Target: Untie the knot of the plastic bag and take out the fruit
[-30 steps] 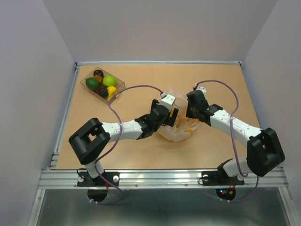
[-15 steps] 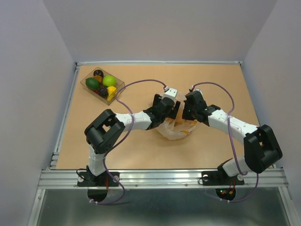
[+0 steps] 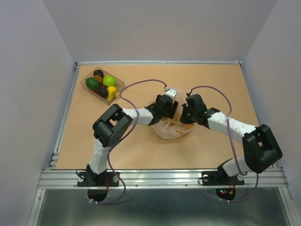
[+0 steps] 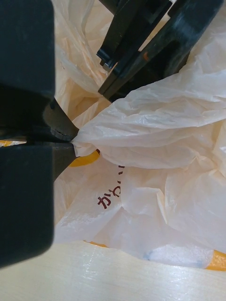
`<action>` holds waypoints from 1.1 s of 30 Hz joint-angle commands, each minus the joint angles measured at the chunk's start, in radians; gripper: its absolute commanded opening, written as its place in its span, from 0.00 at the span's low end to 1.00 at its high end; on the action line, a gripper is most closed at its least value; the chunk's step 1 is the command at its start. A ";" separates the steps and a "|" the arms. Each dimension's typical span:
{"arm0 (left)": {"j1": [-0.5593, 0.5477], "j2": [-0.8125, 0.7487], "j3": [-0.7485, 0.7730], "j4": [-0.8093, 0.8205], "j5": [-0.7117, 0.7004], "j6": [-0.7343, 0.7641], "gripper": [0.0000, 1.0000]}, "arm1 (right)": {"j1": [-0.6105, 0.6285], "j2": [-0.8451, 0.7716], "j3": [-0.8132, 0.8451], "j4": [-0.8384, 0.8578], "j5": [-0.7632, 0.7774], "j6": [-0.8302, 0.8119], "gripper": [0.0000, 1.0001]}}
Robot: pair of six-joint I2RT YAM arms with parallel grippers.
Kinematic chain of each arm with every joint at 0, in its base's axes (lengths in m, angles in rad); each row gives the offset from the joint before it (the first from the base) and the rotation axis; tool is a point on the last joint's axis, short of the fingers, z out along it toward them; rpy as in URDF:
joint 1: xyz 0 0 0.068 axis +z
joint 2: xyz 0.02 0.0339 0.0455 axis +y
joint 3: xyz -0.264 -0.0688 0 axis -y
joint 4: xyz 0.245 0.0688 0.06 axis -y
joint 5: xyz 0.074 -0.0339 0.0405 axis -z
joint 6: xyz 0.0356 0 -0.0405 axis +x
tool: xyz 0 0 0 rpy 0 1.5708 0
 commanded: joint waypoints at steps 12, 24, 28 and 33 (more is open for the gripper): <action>0.043 -0.237 -0.186 -0.030 0.054 -0.021 0.38 | -0.024 -0.026 0.088 0.017 0.131 -0.010 0.00; 0.058 -0.429 -0.448 -0.034 0.094 -0.153 0.42 | -0.091 0.040 0.167 -0.005 0.211 0.004 0.00; 0.059 -0.478 -0.503 -0.060 0.094 -0.216 0.43 | -0.098 0.058 0.187 -0.011 0.196 0.030 0.00; 0.058 -0.474 -0.536 -0.119 0.063 -0.254 0.49 | -0.102 0.070 0.233 -0.023 0.180 0.048 0.00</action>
